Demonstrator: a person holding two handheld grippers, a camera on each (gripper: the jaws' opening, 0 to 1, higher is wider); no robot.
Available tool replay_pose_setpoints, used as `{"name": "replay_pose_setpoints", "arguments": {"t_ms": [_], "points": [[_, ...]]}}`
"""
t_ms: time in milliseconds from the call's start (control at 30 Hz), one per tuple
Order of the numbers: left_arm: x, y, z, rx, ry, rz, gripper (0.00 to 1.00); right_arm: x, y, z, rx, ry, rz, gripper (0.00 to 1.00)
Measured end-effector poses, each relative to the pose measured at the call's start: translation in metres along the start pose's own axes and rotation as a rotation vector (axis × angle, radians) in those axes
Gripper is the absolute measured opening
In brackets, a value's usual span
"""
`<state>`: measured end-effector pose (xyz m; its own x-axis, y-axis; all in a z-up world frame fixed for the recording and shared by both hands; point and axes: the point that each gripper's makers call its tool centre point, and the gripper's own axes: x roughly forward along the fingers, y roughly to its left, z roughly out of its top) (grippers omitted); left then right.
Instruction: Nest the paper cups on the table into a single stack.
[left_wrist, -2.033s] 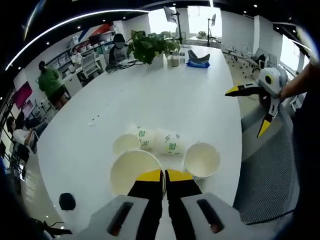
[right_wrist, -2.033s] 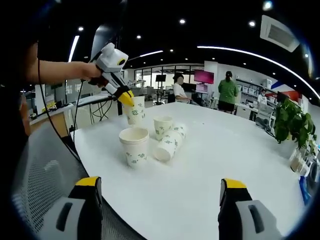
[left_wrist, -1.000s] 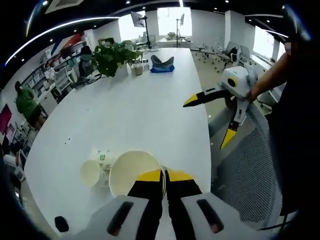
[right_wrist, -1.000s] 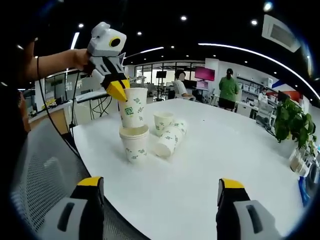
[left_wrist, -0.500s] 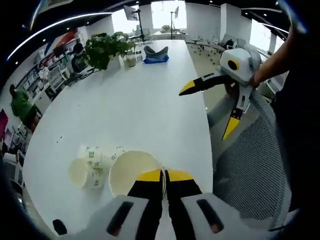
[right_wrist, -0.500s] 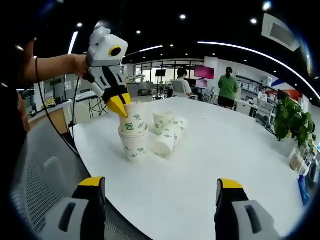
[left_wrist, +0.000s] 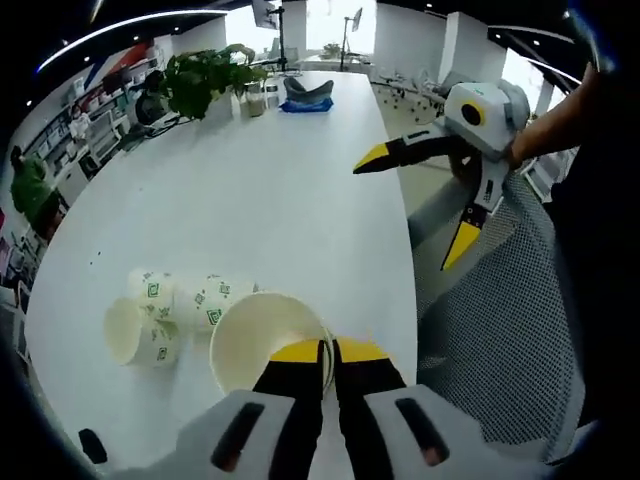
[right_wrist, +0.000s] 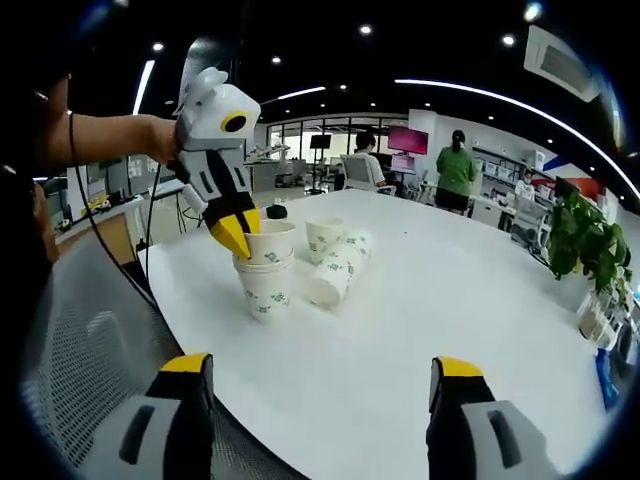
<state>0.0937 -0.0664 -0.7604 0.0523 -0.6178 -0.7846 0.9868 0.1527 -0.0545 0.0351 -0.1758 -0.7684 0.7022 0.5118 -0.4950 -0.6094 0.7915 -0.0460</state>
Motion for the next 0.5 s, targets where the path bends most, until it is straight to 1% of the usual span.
{"name": "replay_pose_setpoints", "arguments": {"t_ms": [67,167,267,500], "points": [[0.0024,0.0004,-0.0027,-0.013,0.004,-0.007,0.02,0.0,-0.0001,-0.0002,-0.002,0.002,-0.001,0.89],[0.0035,-0.0029,0.0012,-0.04,-0.019,-0.021,0.02,0.0,-0.0003,-0.0009,-0.002,0.005,-0.002,0.89],[0.0036,-0.0036,0.0022,-0.051,-0.025,-0.027,0.02,0.0002,-0.0004,-0.003,-0.006,0.016,-0.001,0.87],[0.0046,-0.0079,0.0036,-0.058,-0.026,-0.051,0.03,-0.0001,0.0002,-0.0028,-0.007,0.017,0.0,0.87]]}}
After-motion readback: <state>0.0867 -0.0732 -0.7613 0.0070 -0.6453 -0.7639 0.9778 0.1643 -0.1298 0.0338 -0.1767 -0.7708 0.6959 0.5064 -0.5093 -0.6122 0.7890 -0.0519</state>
